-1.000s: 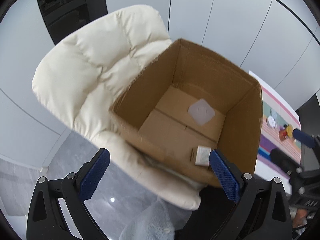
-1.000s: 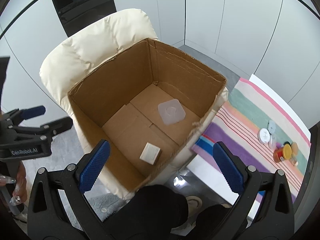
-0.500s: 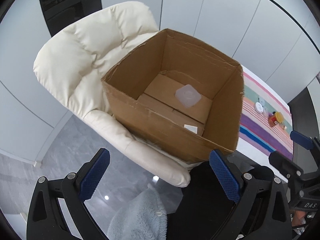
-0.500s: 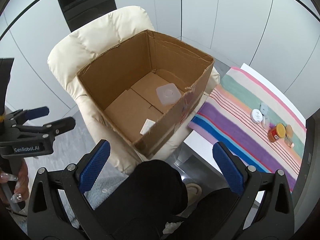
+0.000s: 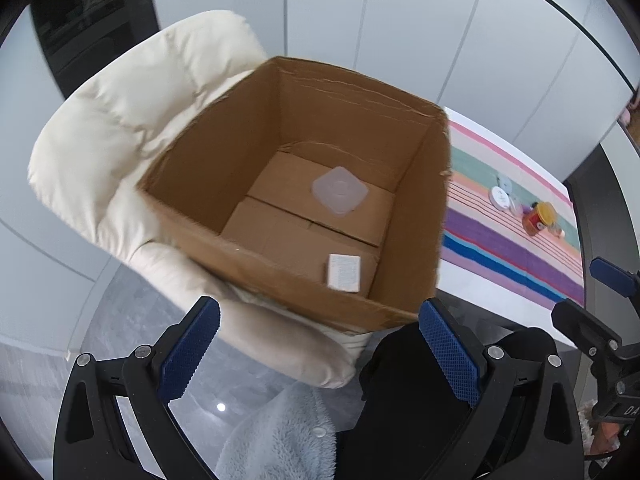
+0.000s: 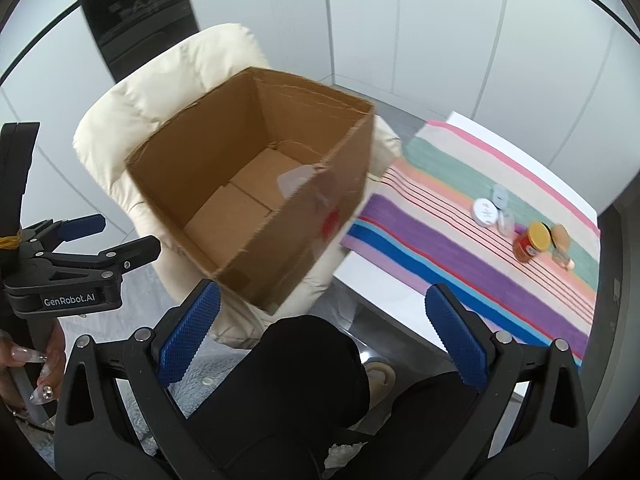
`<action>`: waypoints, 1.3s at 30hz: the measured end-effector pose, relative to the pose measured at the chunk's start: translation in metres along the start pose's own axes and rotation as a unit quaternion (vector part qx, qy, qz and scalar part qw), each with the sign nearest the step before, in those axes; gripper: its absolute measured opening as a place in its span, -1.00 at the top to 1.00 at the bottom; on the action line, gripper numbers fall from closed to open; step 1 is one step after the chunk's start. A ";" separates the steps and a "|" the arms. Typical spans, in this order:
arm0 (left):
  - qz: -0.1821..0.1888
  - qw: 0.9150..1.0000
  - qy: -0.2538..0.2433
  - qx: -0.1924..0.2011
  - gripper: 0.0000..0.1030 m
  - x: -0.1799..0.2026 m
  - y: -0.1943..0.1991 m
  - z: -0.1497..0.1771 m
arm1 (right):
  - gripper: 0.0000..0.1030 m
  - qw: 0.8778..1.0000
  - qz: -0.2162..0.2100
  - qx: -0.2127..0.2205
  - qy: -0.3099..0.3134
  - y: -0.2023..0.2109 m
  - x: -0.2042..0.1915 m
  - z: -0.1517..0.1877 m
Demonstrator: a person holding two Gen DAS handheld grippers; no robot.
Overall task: Organize objects
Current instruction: 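Withdraw both tools from the cardboard box back toward the cloth, then grasp the yellow-lidded jar with the left tool while the right tool grasps the glass bottle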
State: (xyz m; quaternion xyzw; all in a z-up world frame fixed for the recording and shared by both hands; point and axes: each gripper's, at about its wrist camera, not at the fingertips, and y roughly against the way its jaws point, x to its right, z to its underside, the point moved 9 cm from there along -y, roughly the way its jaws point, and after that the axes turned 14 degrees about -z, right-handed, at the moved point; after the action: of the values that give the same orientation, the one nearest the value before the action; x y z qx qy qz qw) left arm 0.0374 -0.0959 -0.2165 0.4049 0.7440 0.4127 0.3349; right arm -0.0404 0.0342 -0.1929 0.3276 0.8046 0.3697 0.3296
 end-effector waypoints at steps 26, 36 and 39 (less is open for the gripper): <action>0.068 0.987 -0.147 0.021 -0.95 0.184 0.019 -0.022 | -1.00 0.982 0.087 0.056 -0.155 0.089 0.159 0.056; 0.095 0.973 -0.207 0.033 -0.95 0.258 0.036 -0.011 | -1.00 0.968 0.112 0.067 -0.212 0.113 0.214 0.092; 0.098 0.970 -0.220 0.034 -0.95 0.279 0.037 -0.009 | -1.00 0.966 0.118 0.069 -0.220 0.116 0.228 0.098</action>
State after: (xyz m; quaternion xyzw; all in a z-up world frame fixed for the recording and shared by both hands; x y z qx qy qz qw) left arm -0.0830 0.1587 -0.2261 0.5680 0.6224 0.3186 0.4341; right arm -0.0616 0.3067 -0.2142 0.5153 0.6912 0.2688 0.4294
